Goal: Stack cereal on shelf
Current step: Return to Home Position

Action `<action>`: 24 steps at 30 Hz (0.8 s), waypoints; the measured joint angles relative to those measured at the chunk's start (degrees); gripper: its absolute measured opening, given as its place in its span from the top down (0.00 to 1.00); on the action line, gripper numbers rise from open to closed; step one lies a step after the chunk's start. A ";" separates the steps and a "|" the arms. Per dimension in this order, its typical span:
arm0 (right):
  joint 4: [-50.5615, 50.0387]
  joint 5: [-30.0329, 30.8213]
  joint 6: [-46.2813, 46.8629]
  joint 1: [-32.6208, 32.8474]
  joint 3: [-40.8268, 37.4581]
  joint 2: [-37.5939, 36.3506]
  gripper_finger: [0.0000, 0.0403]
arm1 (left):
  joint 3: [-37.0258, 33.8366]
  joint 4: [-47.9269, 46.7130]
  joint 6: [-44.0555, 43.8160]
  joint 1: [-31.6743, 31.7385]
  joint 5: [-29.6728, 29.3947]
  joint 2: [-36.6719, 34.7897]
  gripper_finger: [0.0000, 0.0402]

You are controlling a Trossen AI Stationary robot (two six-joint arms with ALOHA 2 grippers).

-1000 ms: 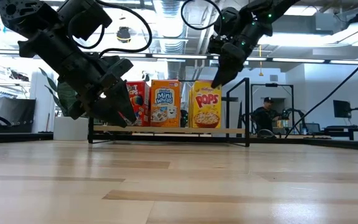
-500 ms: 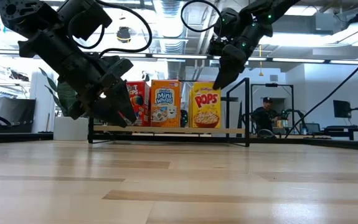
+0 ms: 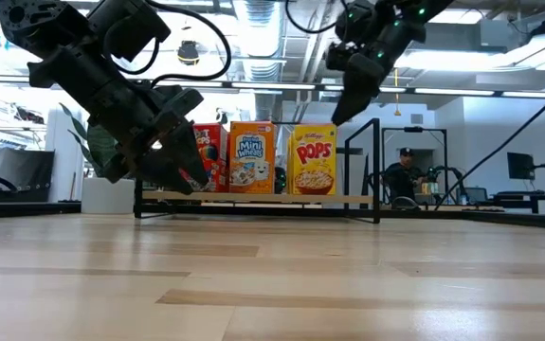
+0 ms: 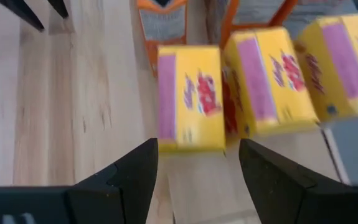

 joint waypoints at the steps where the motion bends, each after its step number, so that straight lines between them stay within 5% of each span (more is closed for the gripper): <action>1: -1.21 0.72 -0.57 -0.14 0.00 -0.78 0.38 | 0.00 0.01 -0.53 0.00 0.22 0.01 0.59; 6: -5.61 0.99 -1.55 -1.00 -0.04 -6.33 0.38 | 1.48 -0.64 1.76 0.00 7.42 -3.94 0.58; 11: -5.47 0.53 -0.47 -2.33 0.04 -16.29 0.38 | 5.20 -7.12 13.91 -0.04 11.94 -18.96 0.58; 19: -9.72 2.90 1.06 -6.14 0.07 -33.12 0.38 | 15.27 -29.97 20.58 0.00 -16.83 -49.61 0.58; 22: -12.39 4.23 2.19 -7.95 -0.12 -38.24 0.38 | 16.52 -32.13 19.91 0.01 -19.99 -59.10 0.58; 24: -9.95 2.40 3.50 -8.85 -2.48 -41.76 0.38 | 15.89 -33.80 25.77 0.01 -16.44 -64.92 0.58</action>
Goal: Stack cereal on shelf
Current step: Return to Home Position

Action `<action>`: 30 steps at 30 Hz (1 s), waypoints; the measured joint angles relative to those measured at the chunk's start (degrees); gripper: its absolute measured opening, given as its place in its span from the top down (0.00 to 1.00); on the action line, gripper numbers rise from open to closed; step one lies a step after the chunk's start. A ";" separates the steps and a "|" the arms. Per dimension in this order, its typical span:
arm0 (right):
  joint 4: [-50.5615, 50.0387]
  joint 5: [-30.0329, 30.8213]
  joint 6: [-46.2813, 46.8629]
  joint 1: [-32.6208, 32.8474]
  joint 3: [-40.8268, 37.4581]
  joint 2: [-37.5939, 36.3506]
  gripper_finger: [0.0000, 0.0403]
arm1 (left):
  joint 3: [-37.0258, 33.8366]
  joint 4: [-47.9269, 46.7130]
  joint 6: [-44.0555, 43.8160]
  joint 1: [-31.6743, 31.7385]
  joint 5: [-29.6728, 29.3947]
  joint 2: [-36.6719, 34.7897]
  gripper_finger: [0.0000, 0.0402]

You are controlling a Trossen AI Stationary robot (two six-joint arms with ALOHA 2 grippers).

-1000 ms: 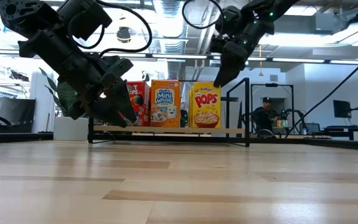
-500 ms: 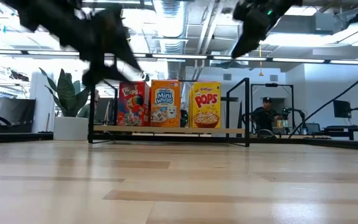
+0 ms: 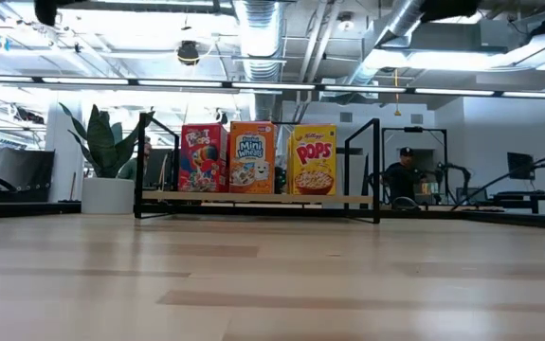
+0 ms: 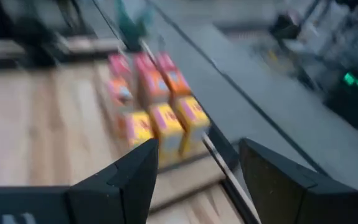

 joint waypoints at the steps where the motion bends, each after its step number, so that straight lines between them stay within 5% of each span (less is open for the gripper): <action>1: 2.51 -2.28 0.52 -0.22 -2.38 -1.93 0.38 | -0.66 -0.59 4.24 0.00 3.64 -2.52 0.58; 3: 10.87 -7.80 3.30 -0.74 -9.47 -6.18 0.38 | -3.07 -2.27 7.92 -0.08 8.98 -7.77 0.58; 9: 30.90 -11.48 15.50 -1.04 -31.35 -17.15 0.38 | -13.86 -1.79 5.51 0.00 8.21 -17.62 0.58; 15: 32.99 -11.12 21.58 0.35 -40.14 -26.08 0.38 | -20.59 -2.40 0.52 -0.01 9.83 -16.03 0.58; 30: 38.44 -6.15 31.55 8.14 -59.37 -45.72 0.38 | -39.33 15.59 -4.51 -0.03 13.62 -17.60 0.58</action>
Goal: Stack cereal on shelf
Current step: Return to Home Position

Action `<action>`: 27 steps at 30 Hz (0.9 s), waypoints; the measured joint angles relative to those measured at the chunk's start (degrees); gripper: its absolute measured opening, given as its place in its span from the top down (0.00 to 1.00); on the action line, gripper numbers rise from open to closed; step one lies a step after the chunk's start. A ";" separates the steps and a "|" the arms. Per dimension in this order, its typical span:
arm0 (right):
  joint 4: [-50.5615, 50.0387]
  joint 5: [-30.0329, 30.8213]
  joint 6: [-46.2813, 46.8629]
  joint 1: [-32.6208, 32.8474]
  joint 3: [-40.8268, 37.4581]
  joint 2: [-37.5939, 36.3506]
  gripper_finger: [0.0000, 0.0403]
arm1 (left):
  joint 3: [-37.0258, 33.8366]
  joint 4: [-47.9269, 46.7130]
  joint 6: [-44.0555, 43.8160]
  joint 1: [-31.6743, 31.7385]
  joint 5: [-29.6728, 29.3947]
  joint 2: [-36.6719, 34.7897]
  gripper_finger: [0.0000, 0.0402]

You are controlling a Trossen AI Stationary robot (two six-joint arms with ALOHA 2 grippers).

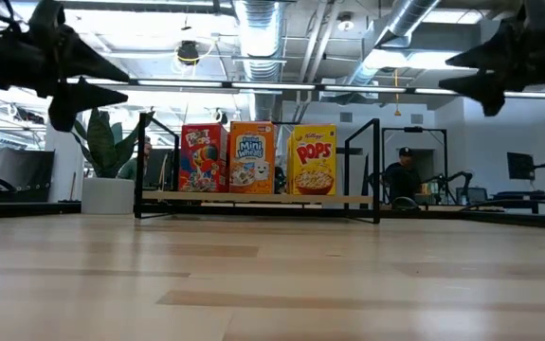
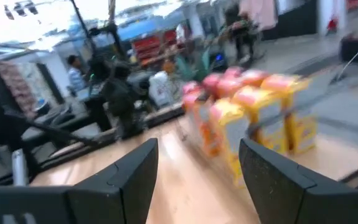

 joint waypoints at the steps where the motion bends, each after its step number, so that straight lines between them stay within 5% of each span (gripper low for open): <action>1: 0.20 0.05 0.65 0.70 -0.96 -0.04 0.38 | -1.09 2.03 -0.03 0.00 -0.10 -0.02 0.58; 12: 10.00 7.43 3.82 10.11 -10.50 -0.02 0.38 | -4.60 7.67 0.72 -0.13 1.29 1.02 0.58; 27: 9.47 15.86 0.19 15.58 -10.55 0.55 0.38 | -4.60 7.60 1.37 -0.11 -0.08 2.50 0.58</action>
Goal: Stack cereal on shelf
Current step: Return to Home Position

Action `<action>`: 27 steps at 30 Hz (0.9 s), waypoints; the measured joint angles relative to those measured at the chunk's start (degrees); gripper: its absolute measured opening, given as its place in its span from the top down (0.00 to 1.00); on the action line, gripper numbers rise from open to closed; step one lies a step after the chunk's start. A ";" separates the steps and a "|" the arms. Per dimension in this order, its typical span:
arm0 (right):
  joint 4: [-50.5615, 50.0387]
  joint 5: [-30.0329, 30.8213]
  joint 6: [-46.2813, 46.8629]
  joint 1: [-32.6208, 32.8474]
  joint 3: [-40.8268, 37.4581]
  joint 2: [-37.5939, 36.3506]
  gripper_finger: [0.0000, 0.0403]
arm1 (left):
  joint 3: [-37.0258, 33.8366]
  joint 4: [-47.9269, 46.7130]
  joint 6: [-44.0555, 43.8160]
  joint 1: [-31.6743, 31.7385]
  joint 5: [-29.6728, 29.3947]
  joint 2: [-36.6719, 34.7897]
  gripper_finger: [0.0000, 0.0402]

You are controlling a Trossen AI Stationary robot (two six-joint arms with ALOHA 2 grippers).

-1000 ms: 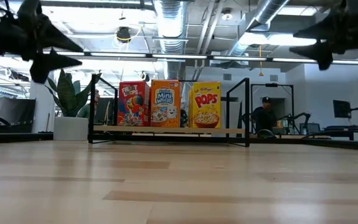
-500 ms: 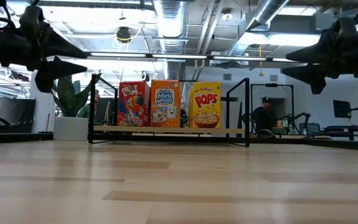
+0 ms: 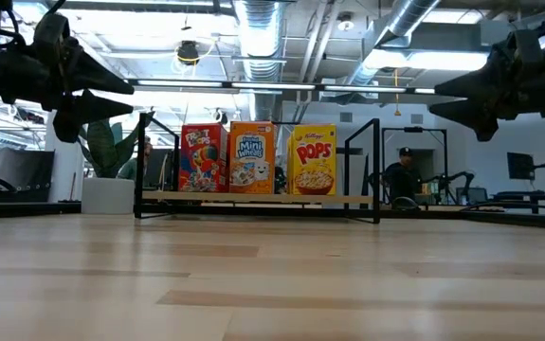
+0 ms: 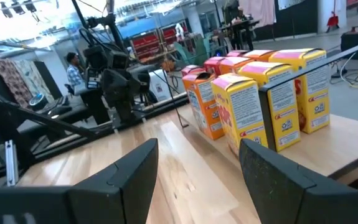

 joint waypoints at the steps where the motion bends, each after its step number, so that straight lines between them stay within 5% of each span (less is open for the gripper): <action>1: -0.04 0.00 0.06 0.02 0.00 0.02 0.38 | 0.00 0.02 0.02 0.00 -0.19 0.00 0.58; 27: 0.18 0.20 0.15 0.01 -0.11 0.00 0.38 | 0.02 -0.02 -1.23 -0.02 -0.13 0.00 0.58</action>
